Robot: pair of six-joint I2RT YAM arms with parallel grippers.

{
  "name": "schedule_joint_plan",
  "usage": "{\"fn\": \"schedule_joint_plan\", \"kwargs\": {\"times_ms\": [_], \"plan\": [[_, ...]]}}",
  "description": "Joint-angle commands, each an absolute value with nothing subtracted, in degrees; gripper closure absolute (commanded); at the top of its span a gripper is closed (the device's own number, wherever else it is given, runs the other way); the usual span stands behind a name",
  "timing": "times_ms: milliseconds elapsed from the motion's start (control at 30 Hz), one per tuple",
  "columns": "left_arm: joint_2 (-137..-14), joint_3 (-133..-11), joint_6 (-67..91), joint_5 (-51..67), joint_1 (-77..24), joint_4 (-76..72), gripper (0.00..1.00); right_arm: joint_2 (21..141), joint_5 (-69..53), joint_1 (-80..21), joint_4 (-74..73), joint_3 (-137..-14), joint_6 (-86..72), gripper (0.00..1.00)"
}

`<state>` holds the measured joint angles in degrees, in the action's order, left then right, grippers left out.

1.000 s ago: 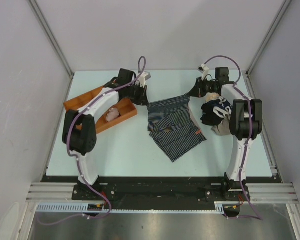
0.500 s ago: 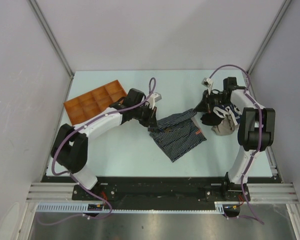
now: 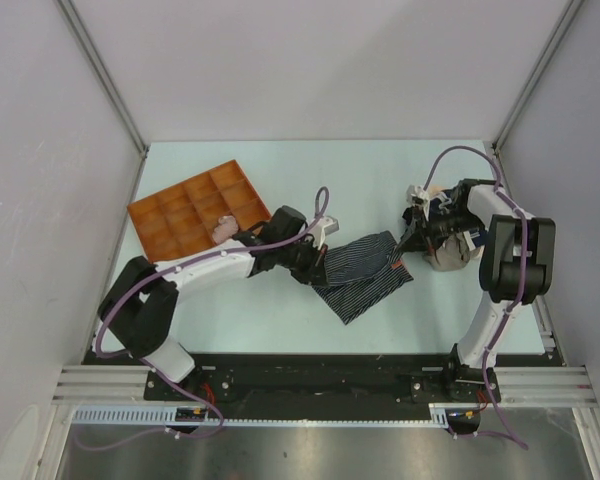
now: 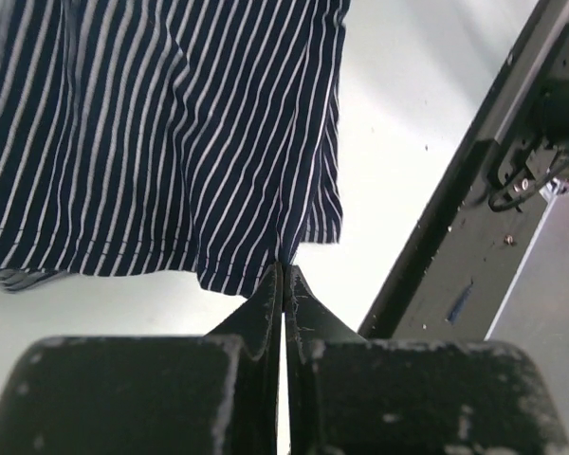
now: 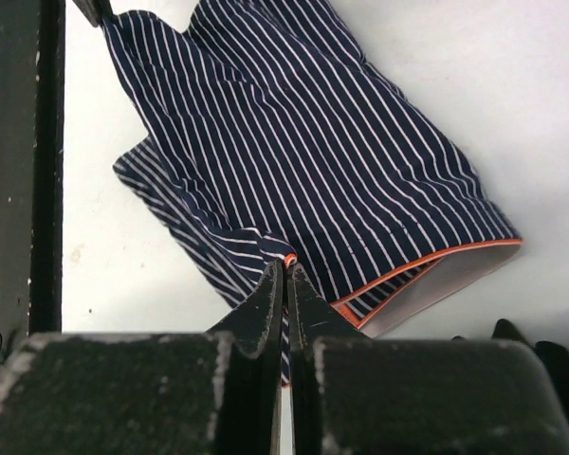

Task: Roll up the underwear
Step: Fold the underwear at the center of the board.

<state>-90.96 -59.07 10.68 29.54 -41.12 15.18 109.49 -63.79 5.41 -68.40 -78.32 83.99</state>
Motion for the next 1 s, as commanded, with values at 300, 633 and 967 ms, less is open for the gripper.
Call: {"fn": "schedule_joint_plan", "kwargs": {"times_ms": [300, 633, 967], "plan": [[-92.11, -55.38, 15.73, 27.6, -46.05, 8.09, 1.0, 103.8, -63.46, 7.91, -67.33, -71.72, 90.18, 0.97], [-94.74, -56.07, 16.17, 27.59, -46.14, 7.47, 1.0, 103.62, -59.76, 5.63, -59.76, -71.54, 81.56, 0.95], [-96.06, -55.81, 15.73, 30.49, -46.93, 8.26, 1.0, 103.45, -56.08, 5.36, -60.12, -71.54, 80.68, 0.92]]}}
